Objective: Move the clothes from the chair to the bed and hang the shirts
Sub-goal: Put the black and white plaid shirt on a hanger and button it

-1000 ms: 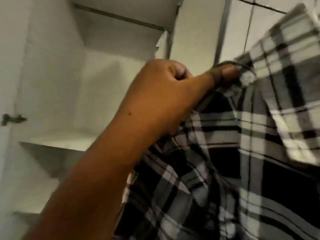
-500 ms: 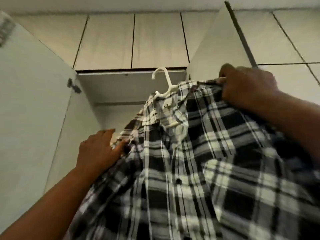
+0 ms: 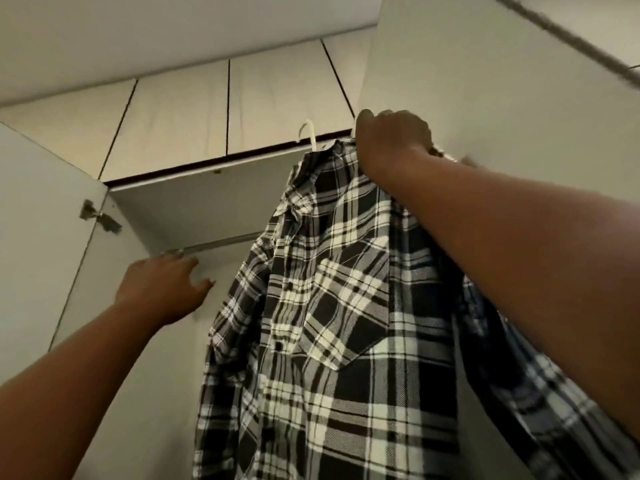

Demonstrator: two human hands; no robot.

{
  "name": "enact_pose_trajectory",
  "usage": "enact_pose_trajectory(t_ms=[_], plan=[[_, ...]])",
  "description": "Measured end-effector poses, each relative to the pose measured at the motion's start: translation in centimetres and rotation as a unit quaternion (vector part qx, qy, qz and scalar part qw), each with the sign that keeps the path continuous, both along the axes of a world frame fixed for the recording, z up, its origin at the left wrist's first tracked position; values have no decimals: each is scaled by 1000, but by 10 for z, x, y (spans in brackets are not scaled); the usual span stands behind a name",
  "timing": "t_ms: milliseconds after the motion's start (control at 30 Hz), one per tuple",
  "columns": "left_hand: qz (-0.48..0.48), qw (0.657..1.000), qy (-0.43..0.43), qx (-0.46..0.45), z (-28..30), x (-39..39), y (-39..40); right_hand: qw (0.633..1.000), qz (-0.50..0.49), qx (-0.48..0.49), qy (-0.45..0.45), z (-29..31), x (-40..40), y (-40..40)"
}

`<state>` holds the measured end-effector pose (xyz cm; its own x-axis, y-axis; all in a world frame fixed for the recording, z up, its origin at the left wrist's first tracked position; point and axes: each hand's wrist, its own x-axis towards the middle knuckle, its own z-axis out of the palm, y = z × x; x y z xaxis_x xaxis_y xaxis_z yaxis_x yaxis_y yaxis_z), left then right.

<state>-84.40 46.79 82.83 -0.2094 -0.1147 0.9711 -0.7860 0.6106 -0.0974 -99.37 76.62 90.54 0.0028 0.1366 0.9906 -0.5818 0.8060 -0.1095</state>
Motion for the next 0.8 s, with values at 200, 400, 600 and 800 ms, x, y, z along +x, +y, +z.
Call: enact_pose_trajectory(t_ms=[200, 400, 600, 800], plan=[[-59, 991, -63, -99, 14, -85, -15, 999, 38, 1, -16, -1, -82, -74], [-108, 984, -80, -114, 18, -142, -56, 999, -30, 36, 29, -23, -121, -130], [-172, 977, -64, -111, 12, -174, -117, 995, -100, 26, 15, -31, -137, -181], [-253, 961, -47, -105, 4, -207, -188, 989, -147, -19, -11, -10, -138, -224]])
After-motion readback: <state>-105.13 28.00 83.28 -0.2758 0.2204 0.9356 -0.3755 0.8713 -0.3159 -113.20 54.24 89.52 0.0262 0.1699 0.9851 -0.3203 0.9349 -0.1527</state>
